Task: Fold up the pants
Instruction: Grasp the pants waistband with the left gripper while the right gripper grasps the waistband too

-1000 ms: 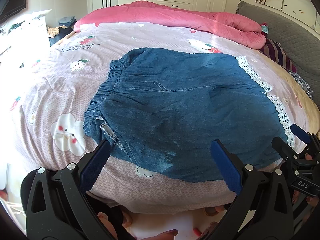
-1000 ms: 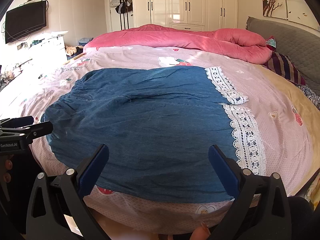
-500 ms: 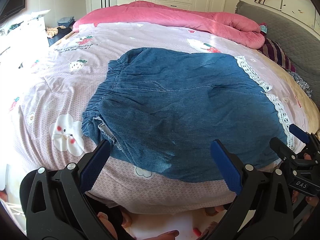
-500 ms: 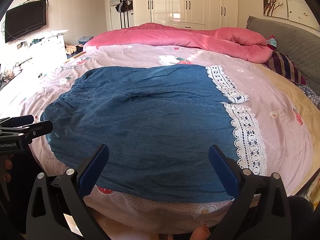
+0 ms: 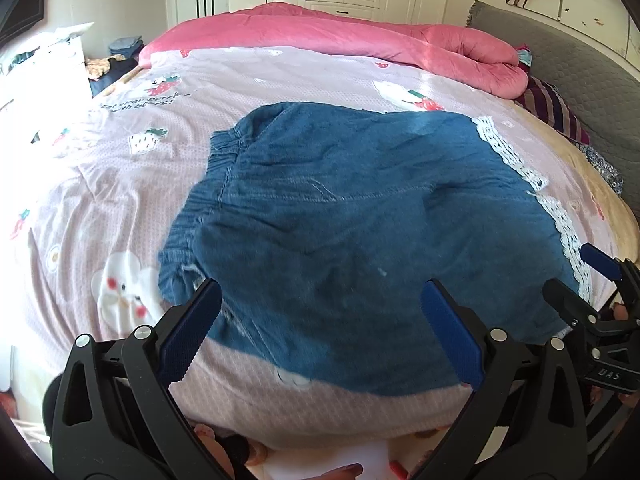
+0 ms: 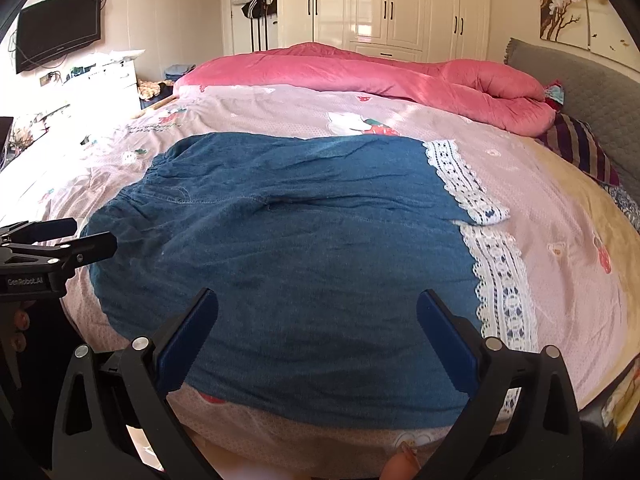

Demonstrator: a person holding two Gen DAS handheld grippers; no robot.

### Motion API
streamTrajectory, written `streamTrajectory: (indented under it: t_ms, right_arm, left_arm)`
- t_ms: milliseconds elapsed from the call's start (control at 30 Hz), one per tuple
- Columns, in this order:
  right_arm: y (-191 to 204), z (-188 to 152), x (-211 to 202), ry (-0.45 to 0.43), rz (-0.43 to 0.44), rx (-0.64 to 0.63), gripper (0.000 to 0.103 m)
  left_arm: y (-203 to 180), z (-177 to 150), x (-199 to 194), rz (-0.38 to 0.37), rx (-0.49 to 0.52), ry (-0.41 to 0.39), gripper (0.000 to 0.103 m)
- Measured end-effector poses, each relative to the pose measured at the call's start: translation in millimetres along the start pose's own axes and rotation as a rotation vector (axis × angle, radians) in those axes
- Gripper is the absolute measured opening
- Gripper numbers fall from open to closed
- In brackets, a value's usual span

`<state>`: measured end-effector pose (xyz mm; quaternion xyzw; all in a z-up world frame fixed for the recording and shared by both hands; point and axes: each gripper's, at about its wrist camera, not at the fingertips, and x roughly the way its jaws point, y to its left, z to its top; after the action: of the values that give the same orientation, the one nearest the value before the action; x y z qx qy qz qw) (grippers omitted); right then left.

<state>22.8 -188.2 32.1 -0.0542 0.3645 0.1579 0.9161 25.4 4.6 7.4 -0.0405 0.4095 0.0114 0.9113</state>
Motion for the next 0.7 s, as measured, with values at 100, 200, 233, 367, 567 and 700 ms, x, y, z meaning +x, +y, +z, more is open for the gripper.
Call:
streamTrajectory:
  t_ms: [100, 200, 233, 367, 567, 700]
  right_arm:
    - [-1.6, 13.9, 7.1, 0.020, 0.046, -0.004, 0.099]
    - [-8.1, 32.1, 21.7, 0.073, 0.139, 0.026, 0.099]
    - [-10.2, 39.3, 29.4, 0.098, 0.157, 0.035, 0.099]
    - [-7.9, 66.1, 51.1, 0.131, 0.203, -0.004, 0.099]
    - [-9.2, 103.4, 96.6, 0.154, 0.237, -0.062, 0.099]
    - [-13.3, 119.7, 120.9, 0.153, 0.226, -0.109, 0.099]
  left_arm:
    - [3.1, 10.2, 6.8, 0.011, 0.014, -0.006, 0.094]
    - [10.1, 22.8, 16.3, 0.007, 0.013, 0.002, 0.094]
    - [13.7, 30.0, 21.5, 0.002, 0.013, 0.012, 0.094]
    - [31.8, 60.6, 43.4, -0.028, 0.008, 0.033, 0.094]
    - [68.0, 109.8, 89.5, 0.027, 0.016, 0.049, 0.094]
    - [89.4, 128.6, 107.7, 0.063, 0.012, 0.015, 0.094]
